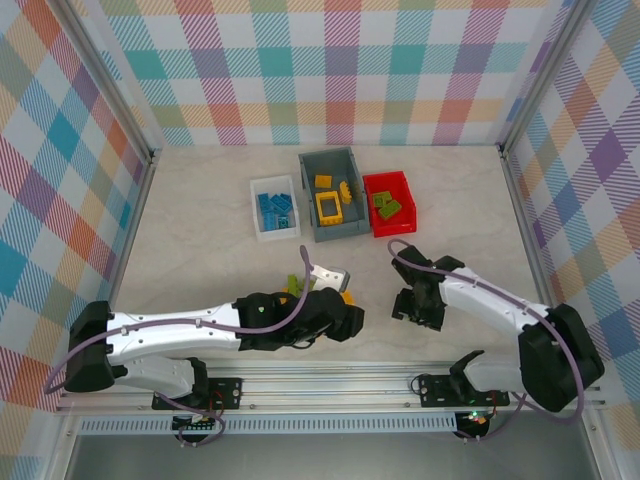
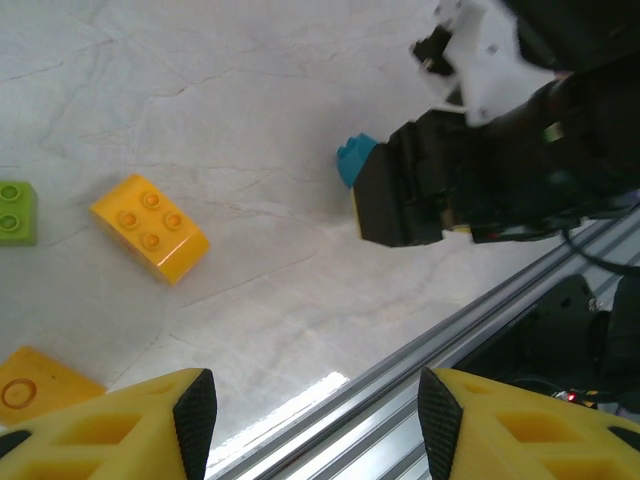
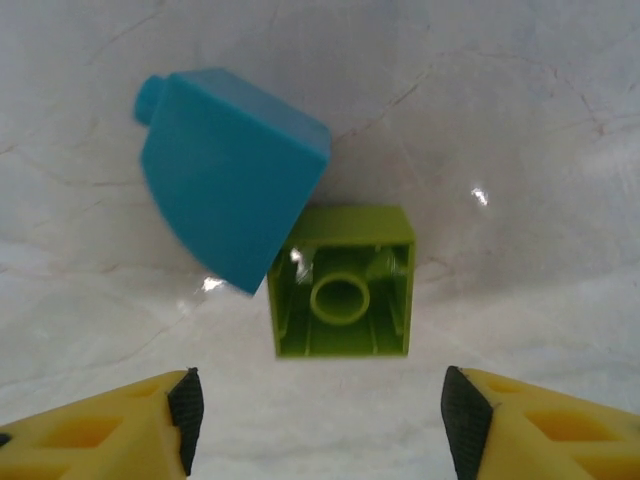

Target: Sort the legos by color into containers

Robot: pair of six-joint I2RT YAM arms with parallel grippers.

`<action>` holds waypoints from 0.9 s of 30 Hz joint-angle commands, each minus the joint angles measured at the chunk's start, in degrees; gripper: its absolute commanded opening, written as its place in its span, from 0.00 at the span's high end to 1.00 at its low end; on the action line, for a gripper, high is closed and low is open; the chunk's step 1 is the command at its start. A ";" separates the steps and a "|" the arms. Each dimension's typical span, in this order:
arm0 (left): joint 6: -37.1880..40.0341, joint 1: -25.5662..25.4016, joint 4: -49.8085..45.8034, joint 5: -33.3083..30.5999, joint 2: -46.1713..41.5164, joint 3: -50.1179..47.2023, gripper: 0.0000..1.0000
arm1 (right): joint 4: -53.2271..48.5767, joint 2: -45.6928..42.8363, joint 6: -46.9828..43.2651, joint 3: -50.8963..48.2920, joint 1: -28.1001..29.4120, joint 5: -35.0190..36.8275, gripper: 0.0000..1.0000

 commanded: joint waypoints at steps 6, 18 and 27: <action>-1.36 -0.84 0.90 -4.91 -1.22 0.97 0.43 | 4.79 4.66 -1.83 -1.07 -2.72 2.67 0.47; -1.71 -1.21 -0.85 -7.23 -4.29 0.11 0.44 | 4.22 2.10 -4.38 0.21 0.94 2.09 0.70; -0.12 -1.20 -3.99 -11.78 -5.76 3.11 0.44 | -5.55 -6.24 -2.31 15.21 4.25 -0.43 0.69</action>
